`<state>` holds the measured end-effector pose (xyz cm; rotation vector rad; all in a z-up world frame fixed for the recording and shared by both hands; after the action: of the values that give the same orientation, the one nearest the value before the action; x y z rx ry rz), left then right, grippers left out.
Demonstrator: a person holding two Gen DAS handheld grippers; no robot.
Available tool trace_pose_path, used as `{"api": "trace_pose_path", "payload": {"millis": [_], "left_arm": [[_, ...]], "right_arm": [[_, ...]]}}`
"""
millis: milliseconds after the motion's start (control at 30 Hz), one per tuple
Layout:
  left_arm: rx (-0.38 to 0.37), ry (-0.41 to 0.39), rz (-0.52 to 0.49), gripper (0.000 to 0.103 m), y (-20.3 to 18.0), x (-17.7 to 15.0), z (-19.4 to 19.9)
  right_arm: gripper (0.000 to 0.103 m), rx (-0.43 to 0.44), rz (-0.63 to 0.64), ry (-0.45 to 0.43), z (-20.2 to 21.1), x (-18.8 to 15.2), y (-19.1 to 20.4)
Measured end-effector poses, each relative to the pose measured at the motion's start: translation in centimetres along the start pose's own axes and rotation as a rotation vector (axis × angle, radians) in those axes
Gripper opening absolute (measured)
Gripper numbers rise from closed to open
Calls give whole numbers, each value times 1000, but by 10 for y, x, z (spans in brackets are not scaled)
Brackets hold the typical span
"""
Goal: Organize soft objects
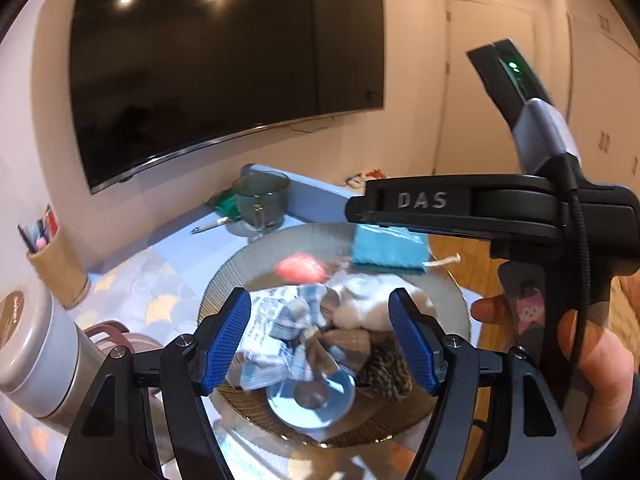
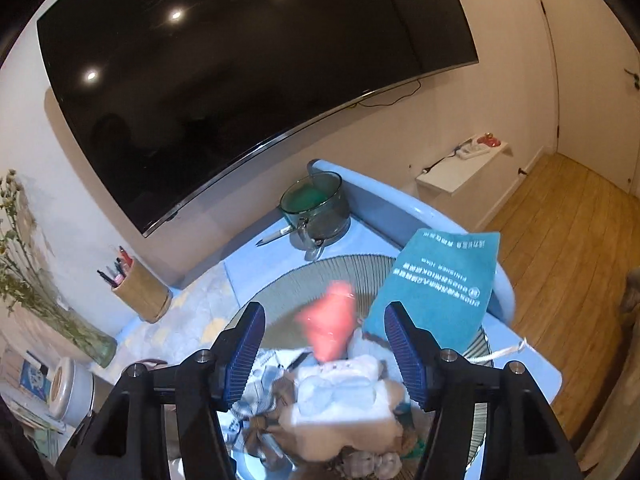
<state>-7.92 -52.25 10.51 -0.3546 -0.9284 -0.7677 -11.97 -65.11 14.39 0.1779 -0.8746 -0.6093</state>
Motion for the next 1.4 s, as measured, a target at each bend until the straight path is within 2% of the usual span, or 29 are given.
{"api": "trace_pose_path", "payload": {"millis": [133, 200, 267, 333, 433, 533, 567, 633, 667, 800, 900, 1000, 1033, 1100, 1133, 1167, 1300, 1400], "left_arm": [[-39, 9, 7, 70, -3, -9, 18], [-45, 8, 8, 70, 0, -14, 34], [17, -23, 9, 70, 8, -16, 54], [37, -65, 4, 73, 15, -19, 80], [41, -77, 24, 75, 31, -27, 109], [58, -52, 45, 75, 54, -42, 129], [63, -38, 52, 75, 61, -47, 134], [96, -14, 77, 75, 86, -64, 149], [123, -12, 91, 75, 98, -71, 155], [245, 8, 172, 75, 156, -102, 185], [311, 6, 236, 75, 196, -121, 205], [432, 9, 276, 75, 240, -140, 233], [451, 8, 285, 75, 249, -144, 236], [492, 22, 321, 80, 276, -157, 250], [500, 31, 334, 86, 285, -160, 251], [511, 39, 354, 87, 298, -165, 252], [574, 99, 394, 87, 339, -189, 245], [601, 151, 427, 87, 364, -216, 231]], "right_arm": [[61, 1, -1, 8, 6, -14, 0], [61, -40, 30, 0, 14, -21, 4], [61, -77, 80, -12, 25, -28, 12], [62, -84, 123, -22, 37, -36, 25], [62, -72, 201, -22, 54, -52, 50], [64, -78, 287, -37, 71, -67, 77], [66, -71, 302, -33, 75, -71, 85], [78, -15, 319, -18, 83, -85, 104], [80, 25, 335, 1, 87, -96, 116], [81, 136, 437, 80, 91, -138, 167], [81, 187, 543, 130, 86, -172, 216], [81, 218, 621, 163, 74, -201, 264], [81, 228, 636, 175, 70, -209, 278], [81, 251, 667, 200, 57, -228, 308], [81, 257, 679, 207, 51, -234, 321], [81, 262, 687, 210, 45, -238, 333], [82, 270, 691, 211, 7, -252, 382], [83, 262, 634, 227, -32, -257, 400]]}}
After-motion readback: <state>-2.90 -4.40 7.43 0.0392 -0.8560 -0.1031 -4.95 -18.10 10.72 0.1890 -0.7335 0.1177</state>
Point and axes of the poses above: each gripper's, at about its wrist camera, not at the fingertips, and z roughly against the way its jaws point, y to its left, x to its top, the point moved 6 cm from there along -z, roughly the way its jaws point, and after that the axes turned 7 degrees about x, right-handed, at the moved point
